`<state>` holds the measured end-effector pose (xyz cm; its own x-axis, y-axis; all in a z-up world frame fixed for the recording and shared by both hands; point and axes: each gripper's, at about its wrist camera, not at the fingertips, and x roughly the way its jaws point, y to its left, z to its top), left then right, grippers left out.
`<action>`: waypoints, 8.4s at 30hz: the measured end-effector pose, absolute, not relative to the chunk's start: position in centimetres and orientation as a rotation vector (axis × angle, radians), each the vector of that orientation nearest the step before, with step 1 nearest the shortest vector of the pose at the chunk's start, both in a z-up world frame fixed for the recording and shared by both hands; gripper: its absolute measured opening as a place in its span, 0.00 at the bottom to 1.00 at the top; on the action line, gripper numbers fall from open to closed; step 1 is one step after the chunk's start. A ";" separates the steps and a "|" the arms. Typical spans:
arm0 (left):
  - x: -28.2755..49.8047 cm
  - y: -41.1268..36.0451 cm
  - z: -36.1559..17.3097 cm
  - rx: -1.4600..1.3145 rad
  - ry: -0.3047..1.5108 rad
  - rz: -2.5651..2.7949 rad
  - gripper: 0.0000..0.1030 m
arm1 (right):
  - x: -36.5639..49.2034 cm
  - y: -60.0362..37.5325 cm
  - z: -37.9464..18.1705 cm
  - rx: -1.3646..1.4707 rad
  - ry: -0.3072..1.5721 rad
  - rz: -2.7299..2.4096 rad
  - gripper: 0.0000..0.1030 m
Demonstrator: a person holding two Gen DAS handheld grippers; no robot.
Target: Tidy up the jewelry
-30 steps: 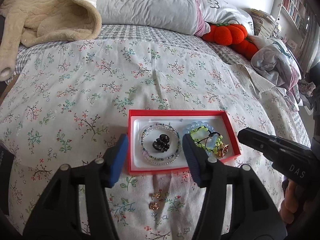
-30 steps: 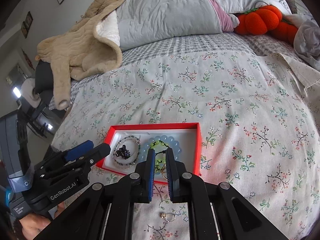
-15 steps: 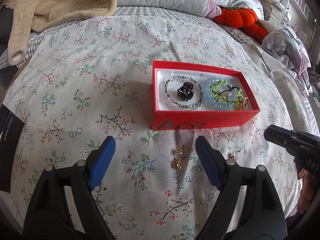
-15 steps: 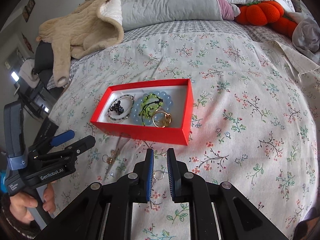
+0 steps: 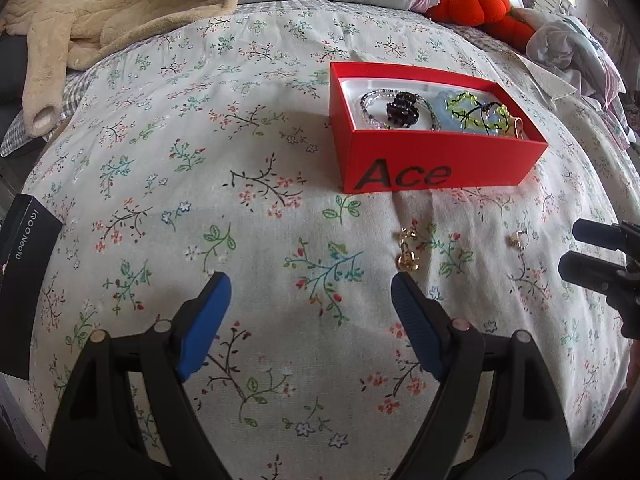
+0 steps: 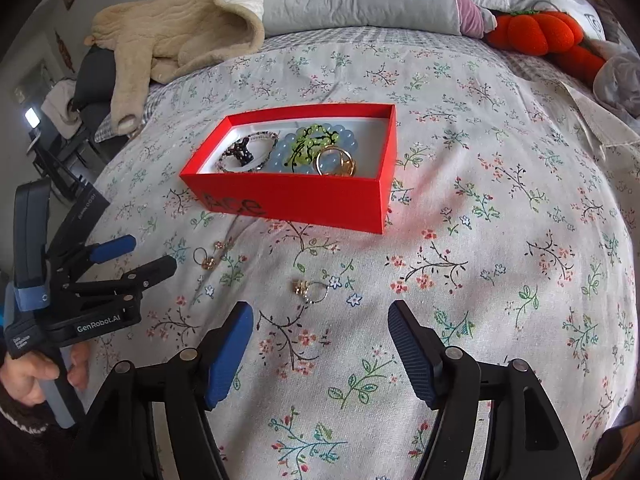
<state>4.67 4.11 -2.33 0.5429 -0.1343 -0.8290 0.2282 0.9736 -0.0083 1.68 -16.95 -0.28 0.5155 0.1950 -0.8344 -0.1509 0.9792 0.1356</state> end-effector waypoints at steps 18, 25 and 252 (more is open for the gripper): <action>3.5 1.6 -4.2 0.164 0.948 -0.426 0.80 | 1.4 -17.1 -3.5 -0.065 1.002 0.201 0.77; 4.0 0.4 -4.0 0.165 0.935 -0.465 0.62 | 1.8 -16.8 -3.7 -0.090 0.995 0.216 0.81; 4.6 2.9 -4.1 0.159 0.983 -0.346 0.76 | 0.7 -17.5 -2.0 -0.067 0.977 0.197 0.69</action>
